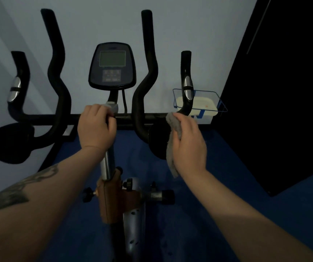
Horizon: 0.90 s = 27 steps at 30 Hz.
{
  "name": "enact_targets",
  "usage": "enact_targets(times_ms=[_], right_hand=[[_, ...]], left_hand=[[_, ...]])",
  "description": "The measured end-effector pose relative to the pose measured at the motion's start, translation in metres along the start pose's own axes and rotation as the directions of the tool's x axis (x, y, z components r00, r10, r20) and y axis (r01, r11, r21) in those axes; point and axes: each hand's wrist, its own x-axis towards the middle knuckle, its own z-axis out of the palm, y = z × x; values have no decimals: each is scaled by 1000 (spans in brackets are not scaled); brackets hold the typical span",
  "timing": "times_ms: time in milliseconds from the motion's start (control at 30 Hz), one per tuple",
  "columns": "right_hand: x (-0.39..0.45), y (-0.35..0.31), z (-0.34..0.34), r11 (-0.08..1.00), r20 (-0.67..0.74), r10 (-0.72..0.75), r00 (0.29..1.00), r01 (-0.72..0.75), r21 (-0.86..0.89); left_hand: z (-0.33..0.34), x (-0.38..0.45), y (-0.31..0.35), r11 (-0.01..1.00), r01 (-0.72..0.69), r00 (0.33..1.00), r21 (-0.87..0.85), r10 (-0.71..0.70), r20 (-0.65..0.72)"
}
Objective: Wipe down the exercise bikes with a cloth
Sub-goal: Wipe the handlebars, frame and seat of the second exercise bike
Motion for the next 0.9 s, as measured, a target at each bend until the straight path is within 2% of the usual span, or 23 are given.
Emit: enact_targets(times_ms=[67, 133, 233, 367, 433, 567, 633, 733, 800, 900], right_hand=[[-18, 5, -2, 949, 39, -222, 974, 225, -222], [-39, 4, 1, 902, 52, -319, 946, 320, -290], [-21, -8, 4, 930, 33, -322, 946, 323, -177], [27, -27, 7, 982, 108, -166, 980, 174, -69], [9, -31, 13, 992, 102, -111, 989, 116, -43], [-55, -31, 12, 994, 28, -111, 993, 111, 16], [-52, -30, 8, 992, 8, -112, 994, 111, 55], [1, -39, 0, 952, 9, 45, 999, -46, 301], [40, -45, -1, 934, 58, 26, 998, -45, 355], [56, -46, 7, 977, 302, -141, 943, 84, 197]], left_hand=[[0, 0, 0, 1000, 4, 1000, 14, -4, 0], [0, 1, 0, 1000, 4, 1000, 27, -4, -2], [1, 0, 0, 999, 0, 1000, 39, 0, -2], [1, 1, 0, 999, 2, 1000, 44, -2, 0], [2, 1, -1, 999, -5, 1000, 43, 5, -4], [3, 1, -3, 999, -17, 1000, 35, 18, -14], [4, 1, -4, 999, -25, 999, 27, 25, -21], [5, 2, -5, 1000, -19, 1000, 20, 19, -16], [5, 1, -5, 1000, -11, 1000, 13, 11, -11], [4, 1, -6, 1000, -26, 1000, -6, 25, -12]])
